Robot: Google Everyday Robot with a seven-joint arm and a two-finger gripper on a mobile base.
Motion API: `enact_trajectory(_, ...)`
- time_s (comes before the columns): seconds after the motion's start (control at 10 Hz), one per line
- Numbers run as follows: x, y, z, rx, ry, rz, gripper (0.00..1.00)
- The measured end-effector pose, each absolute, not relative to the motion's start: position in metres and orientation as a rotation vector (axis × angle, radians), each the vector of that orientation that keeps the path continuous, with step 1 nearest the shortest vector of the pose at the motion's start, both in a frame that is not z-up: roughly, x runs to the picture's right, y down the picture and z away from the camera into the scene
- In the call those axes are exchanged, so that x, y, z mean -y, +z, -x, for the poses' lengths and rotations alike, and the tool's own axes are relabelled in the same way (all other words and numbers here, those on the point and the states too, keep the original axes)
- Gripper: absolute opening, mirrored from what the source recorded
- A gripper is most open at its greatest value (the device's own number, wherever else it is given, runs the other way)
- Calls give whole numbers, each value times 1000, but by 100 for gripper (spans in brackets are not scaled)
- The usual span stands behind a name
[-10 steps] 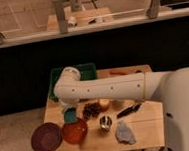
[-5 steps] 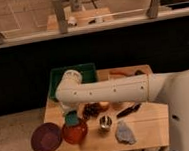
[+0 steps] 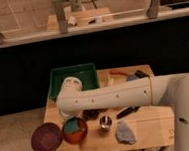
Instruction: Wipe red bowl with sponge
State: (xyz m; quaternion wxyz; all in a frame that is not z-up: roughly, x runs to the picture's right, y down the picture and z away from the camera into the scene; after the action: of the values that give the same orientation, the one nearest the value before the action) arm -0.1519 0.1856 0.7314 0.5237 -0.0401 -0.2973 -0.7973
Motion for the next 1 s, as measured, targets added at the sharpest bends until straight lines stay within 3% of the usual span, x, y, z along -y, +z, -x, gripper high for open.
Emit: enact_trajectory(1.0, -214, 738, 152, 751, -1992, 16, 0)
